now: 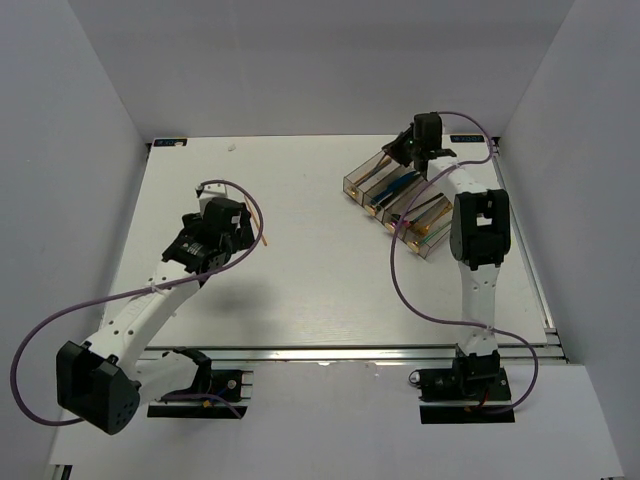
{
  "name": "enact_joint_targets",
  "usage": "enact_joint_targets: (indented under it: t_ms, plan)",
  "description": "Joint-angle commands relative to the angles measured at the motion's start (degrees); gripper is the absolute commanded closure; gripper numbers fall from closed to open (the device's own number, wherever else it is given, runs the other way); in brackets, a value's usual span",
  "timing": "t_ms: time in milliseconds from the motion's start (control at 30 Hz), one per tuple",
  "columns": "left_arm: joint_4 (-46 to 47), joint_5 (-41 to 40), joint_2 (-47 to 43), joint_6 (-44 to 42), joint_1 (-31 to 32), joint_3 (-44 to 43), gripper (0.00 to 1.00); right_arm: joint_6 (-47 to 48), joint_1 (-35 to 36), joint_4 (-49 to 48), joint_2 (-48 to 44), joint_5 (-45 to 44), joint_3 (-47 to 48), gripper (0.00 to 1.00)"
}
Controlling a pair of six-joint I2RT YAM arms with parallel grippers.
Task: Sort the eating utensils into containers
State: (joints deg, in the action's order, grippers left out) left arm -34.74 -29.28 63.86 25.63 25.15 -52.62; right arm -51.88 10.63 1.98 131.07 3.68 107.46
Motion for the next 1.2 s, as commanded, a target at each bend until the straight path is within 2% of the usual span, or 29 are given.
enact_joint_targets:
  t_ms: [0, 333, 433, 467, 567, 633, 667, 767, 967, 1100, 1133, 1167]
  plan:
    - [0.9, -1.4, -0.7, -1.4, 0.1, -0.3, 0.02, -0.2, 0.3, 2.2, 1.6, -3.1, 4.1, 1.0]
    - [1.3, 1.7, -0.4, -1.4, 0.1, 0.7, 0.02, -1.1, 0.3, -0.8, 6.0, -6.2, 6.8, 1.0]
    - [1.4, 1.9, -0.4, -1.5, 0.1, 0.7, 0.02, -0.8, 0.4, -0.9, 6.0, -6.8, 5.9, 0.83]
    - [1.3, 1.9, -0.4, -1.5, 0.1, 0.8, 0.02, -0.7, 0.4, -1.1, 5.7, -6.6, 5.4, 0.73]
    - [1.4, 2.0, -0.7, -1.5, 0.1, 0.9, 0.02, -0.2, 0.4, -1.3, 5.0, -5.4, 4.1, 0.58]
    - [1.5, 2.2, -0.8, -1.5, 0.1, 0.9, 0.02, 0.7, 0.4, -3.0, 4.7, -4.2, 4.9, 0.53]
    - [1.5, 2.3, -0.9, -1.5, 0.1, 0.9, 0.02, 1.1, 0.4, -2.1, 4.6, -4.2, 5.5, 0.47]
    - [1.3, 2.2, -1.1, -1.4, 0.2, 0.9, 0.02, 2.1, 0.4, -2.1, 2.4, -4.8, 4.4, 0.38]
    - [1.6, 1.9, -1.0, -0.3, 0.1, 0.5, 0.02, 2.9, 0.4, -3.6, -4.6, -5.1, -1.3, 0.36]
    - [1.1, 1.9, 2.1, 5.2, 0.1, -1.9, 0.02, 7.4, 1.7, -3.0, -10.4, -4.6, -4.0, 0.3]
    - [1.4, 1.8, 2.9, 6.4, 0.1, -2.6, 0.02, 9.2, 2.4, -1.1, -13.3, -6.8, -4.4, 0.19]
    - [1.7, 1.2, 5.3, 7.7, 0.1, -2.9, 0.02, 13.8, 3.1, 0.7, -14.9, -8.7, -4.8, 0.12]
